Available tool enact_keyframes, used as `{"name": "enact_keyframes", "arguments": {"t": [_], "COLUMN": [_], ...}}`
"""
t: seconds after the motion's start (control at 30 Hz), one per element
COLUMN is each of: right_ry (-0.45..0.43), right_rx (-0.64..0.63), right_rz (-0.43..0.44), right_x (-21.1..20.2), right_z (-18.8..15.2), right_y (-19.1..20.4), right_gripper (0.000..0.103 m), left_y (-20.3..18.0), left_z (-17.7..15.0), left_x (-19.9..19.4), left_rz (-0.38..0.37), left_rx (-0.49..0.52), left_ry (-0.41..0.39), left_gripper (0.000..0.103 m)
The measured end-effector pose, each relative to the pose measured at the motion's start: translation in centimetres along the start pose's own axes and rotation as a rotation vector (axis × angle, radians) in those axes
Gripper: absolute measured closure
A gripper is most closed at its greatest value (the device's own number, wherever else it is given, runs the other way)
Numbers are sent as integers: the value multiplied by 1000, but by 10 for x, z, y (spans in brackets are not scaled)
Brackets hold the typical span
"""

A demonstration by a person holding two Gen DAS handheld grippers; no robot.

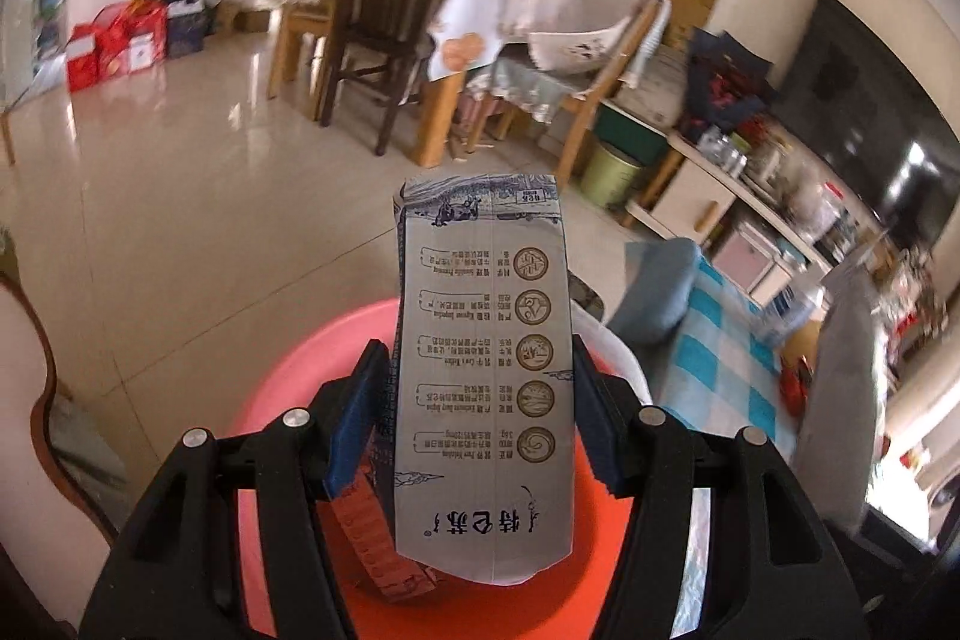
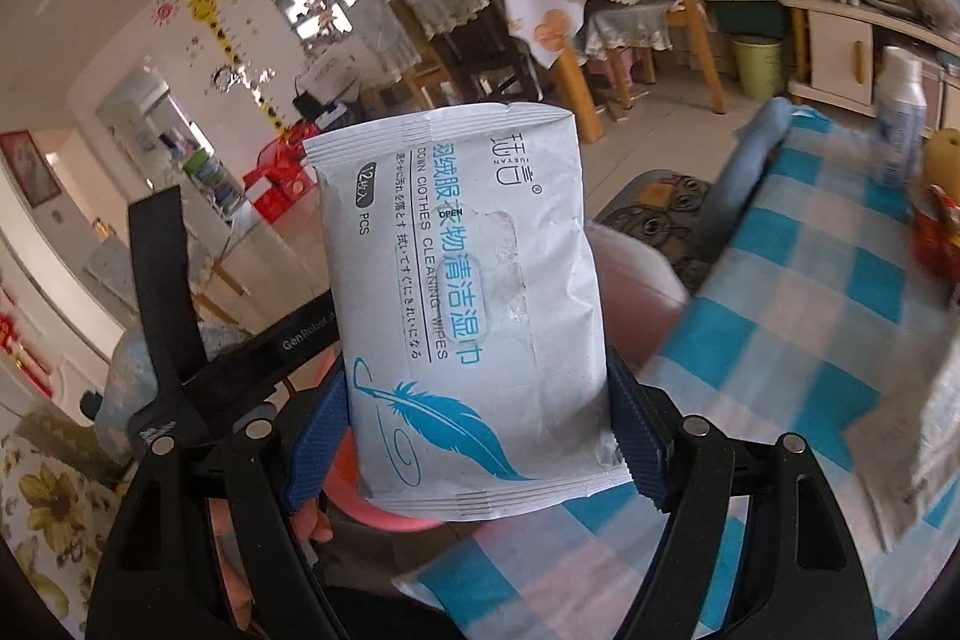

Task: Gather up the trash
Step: 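Carry both items to the pink bucket and open both tools, then move both empty tools back toward the snack pile on the table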

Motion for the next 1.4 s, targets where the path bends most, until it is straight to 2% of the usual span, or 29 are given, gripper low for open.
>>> {"name": "enact_keyframes", "arguments": {"t": [0.07, 0.17, 0.2, 0.3, 0.47, 0.63, 0.7, 1.1, 1.27, 1.4], "right_ry": [17, 37, 40, 27, -29, -61, -71, -117, -135, -130], "right_rx": [-6, -19, -13, -4, 0, -29, -36, -8, -14, -20], "right_rz": [-2, -10, -9, -17, -86, -188, -218, -273, -306, -347], "right_x": [18, 35, 40, 43, 24, 8, 2, -28, -41, -49], "right_z": [4, 5, 6, 7, 1, -15, -22, -62, -71, -78], "right_y": [6, 8, 7, 5, -8, -17, -20, -44, -49, -54], "right_gripper": [24, 19, 12, 11, 10, 10, 10, 5, 5, 5], "left_y": [11, 26, 31, 42, 42, 27, 20, -30, -56, -76], "left_z": [4, 6, 5, 6, 8, 8, 8, 5, -3, -10], "left_x": [2, 8, 10, 9, 7, 5, 1, -12, -12, -13], "left_rz": [4, 13, 19, 50, 68, 79, 43, -97, -115, -94], "left_rx": [-34, -88, -101, -126, -121, -67, -45, 64, 138, 228], "left_ry": [6, 32, 38, 35, 16, -12, -37, -114, -116, -131], "left_gripper": [43, 43, 40, 28, 18, 14, 14, 14, 14, 14]}}
Point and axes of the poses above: each gripper's, at about its wrist camera, not at the fingertips, and x roughly the way its jaws point, y to its left, z to its top, the point moved 4 cm from there along x, roughly the way its jaws point, and after that the axes turned 9 degrees about y, right-handed, at the moved point
